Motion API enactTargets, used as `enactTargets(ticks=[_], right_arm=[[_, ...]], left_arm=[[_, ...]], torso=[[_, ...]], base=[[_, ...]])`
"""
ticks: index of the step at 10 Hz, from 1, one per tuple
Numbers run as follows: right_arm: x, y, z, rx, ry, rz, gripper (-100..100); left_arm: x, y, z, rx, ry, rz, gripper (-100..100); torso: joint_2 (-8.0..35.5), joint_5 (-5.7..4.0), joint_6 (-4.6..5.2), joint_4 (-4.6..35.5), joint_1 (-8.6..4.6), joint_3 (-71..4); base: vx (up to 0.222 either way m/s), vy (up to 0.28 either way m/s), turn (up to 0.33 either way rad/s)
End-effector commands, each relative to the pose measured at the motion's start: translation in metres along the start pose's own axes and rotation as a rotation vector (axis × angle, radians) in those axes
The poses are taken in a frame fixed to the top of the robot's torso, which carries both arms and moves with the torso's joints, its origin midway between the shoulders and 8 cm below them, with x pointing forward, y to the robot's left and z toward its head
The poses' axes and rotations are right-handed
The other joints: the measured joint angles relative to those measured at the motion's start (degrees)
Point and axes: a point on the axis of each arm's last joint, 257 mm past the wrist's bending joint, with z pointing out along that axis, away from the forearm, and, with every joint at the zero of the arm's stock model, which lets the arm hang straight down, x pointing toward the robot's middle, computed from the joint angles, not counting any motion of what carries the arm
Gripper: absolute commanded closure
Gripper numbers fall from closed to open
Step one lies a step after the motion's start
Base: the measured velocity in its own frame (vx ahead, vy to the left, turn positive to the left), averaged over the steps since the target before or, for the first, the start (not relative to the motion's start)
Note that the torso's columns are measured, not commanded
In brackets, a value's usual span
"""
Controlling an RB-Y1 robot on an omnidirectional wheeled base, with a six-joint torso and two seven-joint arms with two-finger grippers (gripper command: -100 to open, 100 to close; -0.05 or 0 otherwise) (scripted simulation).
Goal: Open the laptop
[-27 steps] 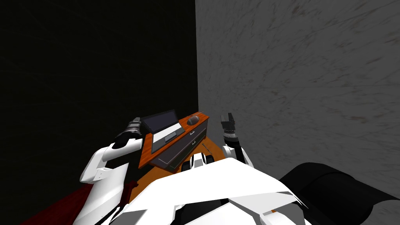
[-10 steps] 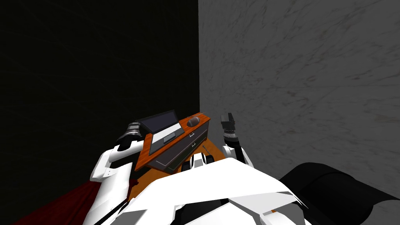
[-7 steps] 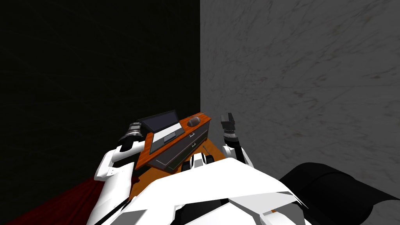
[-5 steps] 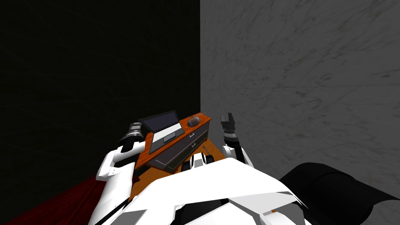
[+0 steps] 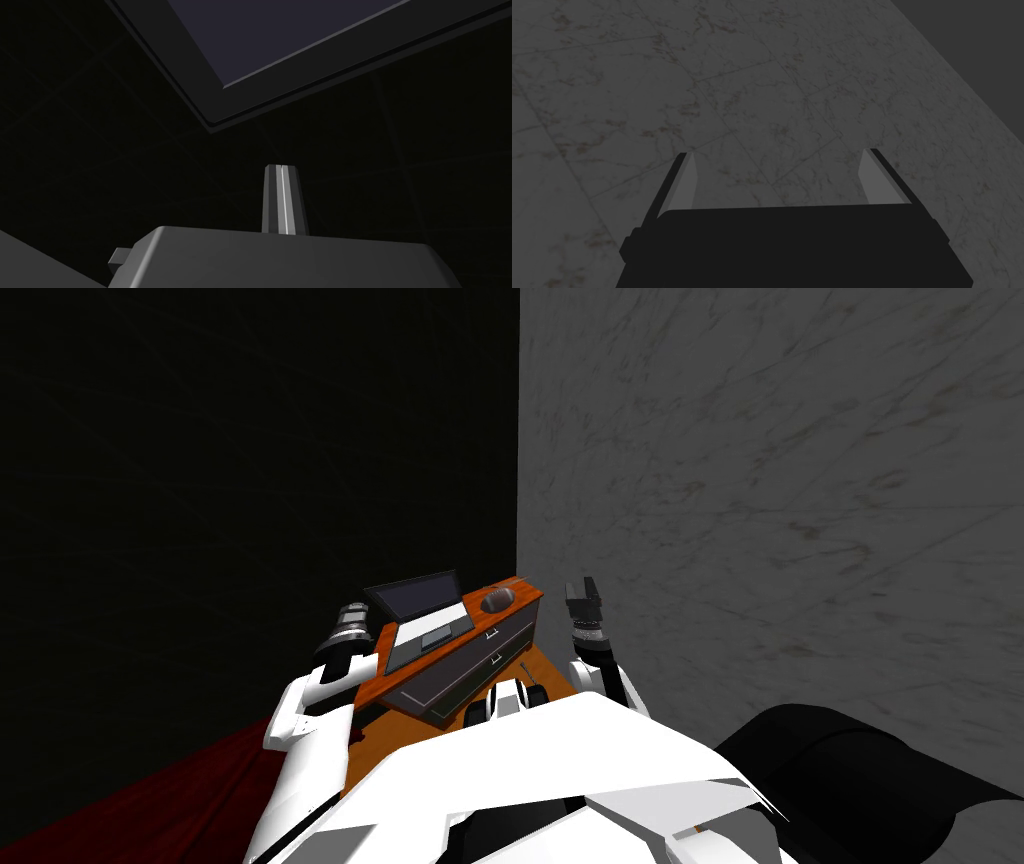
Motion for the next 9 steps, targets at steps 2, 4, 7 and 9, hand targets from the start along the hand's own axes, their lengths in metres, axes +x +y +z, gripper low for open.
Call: enactTargets(ticks=[2, 4, 7, 9], right_arm=[[0.000, 0.000, 0.000, 0.000, 0.000, 0.000, 0], [0.000, 0.000, 0.000, 0.000, 0.000, 0.000, 0], [0.000, 0.000, 0.000, 0.000, 0.000, 0.000, 0], [0.000, 0.000, 0.000, 0.000, 0.000, 0.000, 0]], left_arm=[[0.009, -0.004, -0.005, 0.055, 0.002, -0.006, 100], [0.019, 0.000, -0.010, 0.071, 0.008, -0.011, 100], [0.018, -0.016, -0.012, 0.137, 0.005, -0.012, 100], [0.028, -0.014, -0.018, 0.159, 0.012, -0.019, 100]], torso=[[0.0, 0.02, -0.05, 0.0, 0.02, 0.0], [0.0, 0.01, 0.01, 0.0, 0.06, 0.0], [0.0, 0.01, 0.01, 0.0, 0.05, 0.0], [0.0, 0.02, -0.06, 0.0, 0.01, 0.0]], base=[[0.009, -0.036, 0.125], [0.003, -0.025, 0.052], [0.005, -0.021, 0.023], [0.007, -0.035, 0.130]])
